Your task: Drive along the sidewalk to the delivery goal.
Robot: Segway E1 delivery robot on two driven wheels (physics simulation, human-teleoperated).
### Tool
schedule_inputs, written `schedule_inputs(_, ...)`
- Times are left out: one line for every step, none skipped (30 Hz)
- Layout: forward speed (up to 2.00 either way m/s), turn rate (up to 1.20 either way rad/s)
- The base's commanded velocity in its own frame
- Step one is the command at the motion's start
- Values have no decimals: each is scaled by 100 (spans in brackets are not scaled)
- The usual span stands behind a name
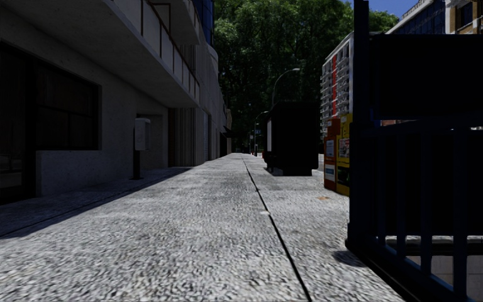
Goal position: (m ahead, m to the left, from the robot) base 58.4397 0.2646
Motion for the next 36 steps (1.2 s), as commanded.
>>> schedule_inputs(159,0)
schedule_inputs(159,0)
schedule_inputs(159,0)
schedule_inputs(159,0)
schedule_inputs(159,0)
schedule_inputs(159,0)
schedule_inputs(159,0)
schedule_inputs(159,0)
schedule_inputs(159,0)
schedule_inputs(159,0)
schedule_inputs(159,0)
schedule_inputs(159,0)
schedule_inputs(159,0)
schedule_inputs(159,0)
schedule_inputs(159,0)
schedule_inputs(159,0)
schedule_inputs(159,0)
schedule_inputs(159,0)
schedule_inputs(159,0)
schedule_inputs(159,0)
schedule_inputs(159,0)
schedule_inputs(159,0)
schedule_inputs(159,0)
schedule_inputs(159,0)
schedule_inputs(159,0)
schedule_inputs(159,0)
schedule_inputs(159,0)
schedule_inputs(159,0)
schedule_inputs(159,0)
schedule_inputs(159,0)
schedule_inputs(159,0)
schedule_inputs(159,0)
schedule_inputs(159,0)
schedule_inputs(159,0)
schedule_inputs(159,0)
schedule_inputs(159,0)
